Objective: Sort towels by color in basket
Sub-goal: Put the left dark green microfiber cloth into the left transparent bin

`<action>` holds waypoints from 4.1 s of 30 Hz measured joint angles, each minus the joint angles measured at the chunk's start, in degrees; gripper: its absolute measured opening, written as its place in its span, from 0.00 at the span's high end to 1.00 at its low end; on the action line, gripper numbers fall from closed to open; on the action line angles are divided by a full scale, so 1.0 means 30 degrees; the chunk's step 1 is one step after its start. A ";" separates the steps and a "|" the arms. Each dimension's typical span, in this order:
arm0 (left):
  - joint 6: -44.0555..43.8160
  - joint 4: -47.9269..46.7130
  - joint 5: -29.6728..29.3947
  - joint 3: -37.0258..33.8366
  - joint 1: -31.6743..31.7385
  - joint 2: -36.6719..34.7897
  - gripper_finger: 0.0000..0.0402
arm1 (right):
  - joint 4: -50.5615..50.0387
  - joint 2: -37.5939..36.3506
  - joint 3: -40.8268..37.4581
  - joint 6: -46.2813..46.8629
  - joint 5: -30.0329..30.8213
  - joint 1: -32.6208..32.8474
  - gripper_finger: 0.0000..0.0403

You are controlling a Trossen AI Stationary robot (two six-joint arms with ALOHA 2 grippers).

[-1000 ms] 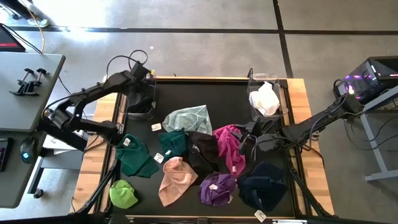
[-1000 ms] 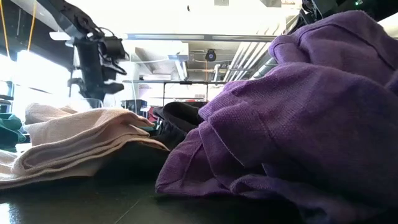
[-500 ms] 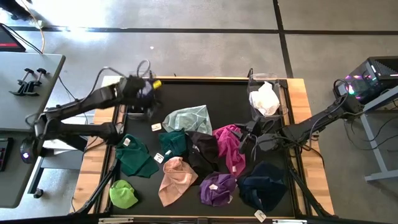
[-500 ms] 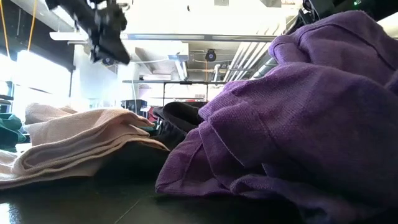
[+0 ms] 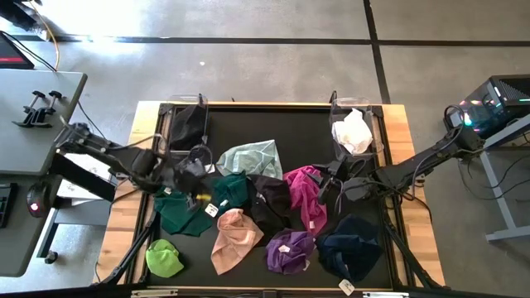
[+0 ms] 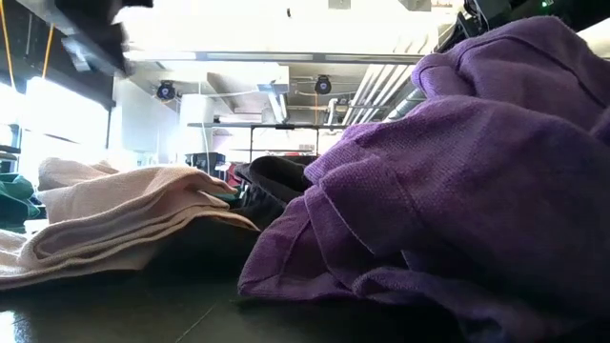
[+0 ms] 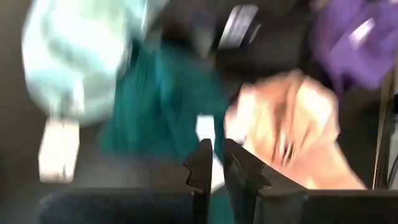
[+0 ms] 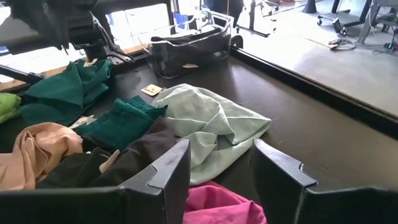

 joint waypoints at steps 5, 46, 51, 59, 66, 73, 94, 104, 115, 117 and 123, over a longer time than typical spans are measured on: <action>-0.6037 -0.2770 0.0429 -0.0180 -0.1783 0.1316 0.95 | 0.0034 0.0059 -0.0007 -0.0202 0.0299 0.0000 0.61; -1.1654 0.4467 0.5768 -0.6472 -0.2328 0.6075 0.96 | 1.1427 0.7972 -0.0007 -0.4202 -0.3439 -0.0511 0.61; -1.1292 0.3987 0.2702 -0.5580 -0.2303 0.5583 0.99 | 1.1441 0.7978 -0.0007 -0.3858 -0.3439 -0.0402 0.61; -0.9350 -0.4043 -0.1940 0.0574 -0.2287 0.4556 0.99 | 1.2338 0.7971 -0.0007 -0.3872 -0.3439 -0.0415 0.61; -0.9340 -1.2514 -1.0985 0.5828 -0.1531 0.4475 0.99 | 1.2600 0.7973 -0.0007 -0.3889 -0.3437 -0.0517 0.61; -0.3994 -1.2915 -1.6650 0.6346 0.3556 0.3856 0.99 | 1.2599 0.7970 -0.0007 -0.3806 -0.3432 -0.0517 0.61; 1.1307 0.0731 -0.6617 0.0430 2.0997 0.5339 0.92 | 1.2253 0.7970 -0.0007 -0.3051 -0.3395 -0.0570 0.61; 1.0424 -0.4553 -0.4539 0.2463 2.2256 0.5838 0.62 | 1.2128 0.7970 -0.0007 -0.3044 -0.3366 -0.0641 0.61; 1.0647 -0.3023 -0.5614 0.4924 2.2673 0.6125 0.59 | 1.2112 0.7970 -0.0007 -0.3009 -0.3359 -0.0641 0.61; 1.0960 -0.1692 -0.5621 0.4291 2.3272 0.6537 0.61 | 1.2064 0.7970 -0.0007 -0.2893 -0.3359 -0.0641 0.61; 1.1025 0.1558 -0.5191 0.2211 2.4513 0.8542 0.68 | 1.1753 0.7970 -0.0007 -0.2536 -0.3359 -0.0641 0.61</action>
